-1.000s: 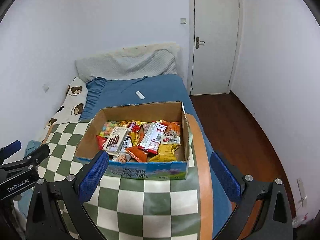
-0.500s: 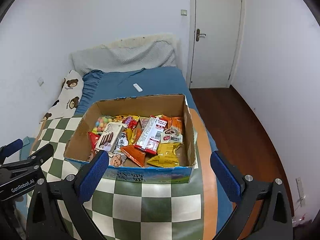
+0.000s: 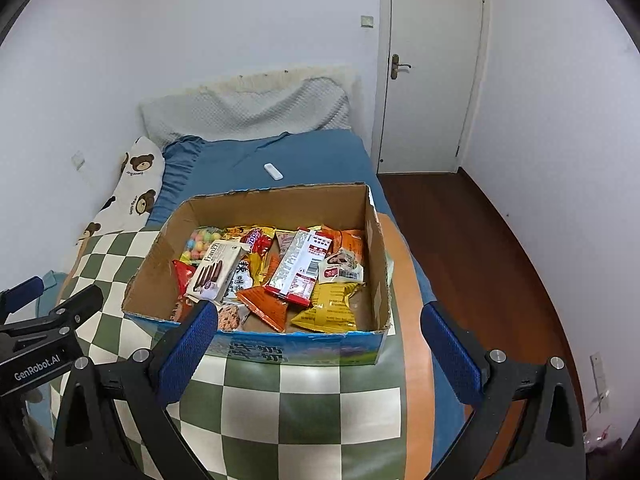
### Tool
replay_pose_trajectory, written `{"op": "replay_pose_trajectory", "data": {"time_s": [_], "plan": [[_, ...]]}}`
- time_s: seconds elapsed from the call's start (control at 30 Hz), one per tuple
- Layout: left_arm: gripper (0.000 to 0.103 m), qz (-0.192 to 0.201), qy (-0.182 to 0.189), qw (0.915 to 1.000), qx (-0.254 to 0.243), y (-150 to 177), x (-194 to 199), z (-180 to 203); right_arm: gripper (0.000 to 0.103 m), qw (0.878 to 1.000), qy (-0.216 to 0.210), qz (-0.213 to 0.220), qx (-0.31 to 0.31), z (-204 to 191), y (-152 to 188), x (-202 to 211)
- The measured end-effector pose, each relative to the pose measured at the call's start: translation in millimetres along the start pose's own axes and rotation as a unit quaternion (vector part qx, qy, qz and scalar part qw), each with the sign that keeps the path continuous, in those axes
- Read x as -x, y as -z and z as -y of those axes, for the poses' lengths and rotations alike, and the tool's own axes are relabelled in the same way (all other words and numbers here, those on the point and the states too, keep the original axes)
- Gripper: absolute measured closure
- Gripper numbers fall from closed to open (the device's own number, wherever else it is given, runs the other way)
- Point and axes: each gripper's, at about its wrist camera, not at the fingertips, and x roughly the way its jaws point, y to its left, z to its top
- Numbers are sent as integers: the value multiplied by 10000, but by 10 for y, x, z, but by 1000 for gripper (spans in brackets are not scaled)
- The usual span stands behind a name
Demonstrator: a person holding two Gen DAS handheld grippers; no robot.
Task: Organize snacks
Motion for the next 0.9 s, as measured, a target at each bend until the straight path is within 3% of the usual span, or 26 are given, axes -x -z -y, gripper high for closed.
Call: {"op": "replay_pose_trajectory", "data": {"time_s": [0.9], "plan": [[1, 71, 56, 9999, -49, -16, 94, 35, 0, 10000, -57, 9, 33, 3, 11, 36]]}}
